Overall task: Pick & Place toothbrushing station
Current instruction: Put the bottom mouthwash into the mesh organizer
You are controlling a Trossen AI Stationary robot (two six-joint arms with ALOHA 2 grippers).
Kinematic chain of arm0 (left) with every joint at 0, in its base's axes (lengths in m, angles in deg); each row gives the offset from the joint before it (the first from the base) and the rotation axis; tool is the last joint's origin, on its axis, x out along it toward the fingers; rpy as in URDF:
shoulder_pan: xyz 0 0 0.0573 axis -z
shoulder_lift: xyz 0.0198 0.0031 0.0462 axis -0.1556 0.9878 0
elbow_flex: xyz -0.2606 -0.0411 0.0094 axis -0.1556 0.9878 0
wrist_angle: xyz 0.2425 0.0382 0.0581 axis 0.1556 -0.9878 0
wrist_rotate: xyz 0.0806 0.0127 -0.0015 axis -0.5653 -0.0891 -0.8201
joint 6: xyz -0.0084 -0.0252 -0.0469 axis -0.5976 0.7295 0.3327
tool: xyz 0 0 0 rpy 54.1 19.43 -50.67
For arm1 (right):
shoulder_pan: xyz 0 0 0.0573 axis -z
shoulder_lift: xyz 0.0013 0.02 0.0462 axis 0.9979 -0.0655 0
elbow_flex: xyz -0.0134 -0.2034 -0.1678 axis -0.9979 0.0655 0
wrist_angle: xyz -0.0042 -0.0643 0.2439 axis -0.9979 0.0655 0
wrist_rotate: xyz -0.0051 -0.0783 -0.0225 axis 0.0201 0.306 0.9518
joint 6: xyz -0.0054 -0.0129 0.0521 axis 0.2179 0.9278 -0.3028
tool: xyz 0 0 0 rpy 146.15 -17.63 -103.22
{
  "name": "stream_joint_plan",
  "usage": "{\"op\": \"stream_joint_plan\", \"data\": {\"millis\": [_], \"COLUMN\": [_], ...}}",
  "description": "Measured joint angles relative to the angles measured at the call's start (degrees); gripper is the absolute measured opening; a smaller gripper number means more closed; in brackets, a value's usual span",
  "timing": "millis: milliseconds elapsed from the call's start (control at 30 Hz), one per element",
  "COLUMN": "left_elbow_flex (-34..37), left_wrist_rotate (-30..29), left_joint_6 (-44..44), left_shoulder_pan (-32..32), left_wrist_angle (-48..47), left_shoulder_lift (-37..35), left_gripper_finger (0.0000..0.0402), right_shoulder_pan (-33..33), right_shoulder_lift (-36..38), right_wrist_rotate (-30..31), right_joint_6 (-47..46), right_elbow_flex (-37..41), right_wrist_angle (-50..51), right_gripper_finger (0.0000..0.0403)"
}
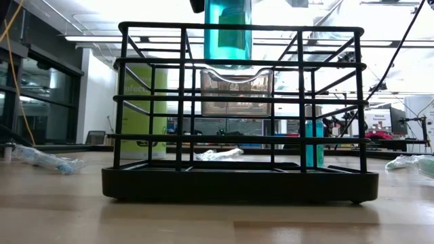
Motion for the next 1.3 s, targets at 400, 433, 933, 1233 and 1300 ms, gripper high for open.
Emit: {"op": "stream_joint_plan", "data": {"millis": [400, 433, 933, 1233, 1300], "left_elbow_flex": [0.04, 0.07, 0.03, 0.09, 0.09], "left_wrist_rotate": [0.98, 0.96, 2.45, 4.39, 4.67], "left_joint_6": [0.74, 0.83, 0.85, 0.61, 0.44], "left_shoulder_pan": [0.39, 0.53, 1.11, -0.38, -0.93], "left_wrist_angle": [0.73, 0.53, 4.11, 4.50, 4.58], "left_shoulder_lift": [1.85, 2.00, 4.98, 5.72, 5.72], "left_gripper_finger": [0.0099, 0.0099, 0.0099, 0.0099, 0.0099], "right_shoulder_pan": [0.01, 0.00, 0.01, 0.00, 0.01], "right_shoulder_lift": [0.00, 0.00, 0.00, 0.00, 0.00], "right_wrist_rotate": [0.00, 0.00, -0.02, 0.00, -0.02], "right_joint_6": [0.00, 0.00, 0.00, 0.00, 0.00], "right_elbow_flex": [0.00, 0.00, 0.00, 0.00, 0.00], "right_wrist_angle": [0.00, 0.02, 0.00, 0.00, 0.00], "right_gripper_finger": [0.0173, 0.0173, 0.0173, 0.0173, 0.0173]}}
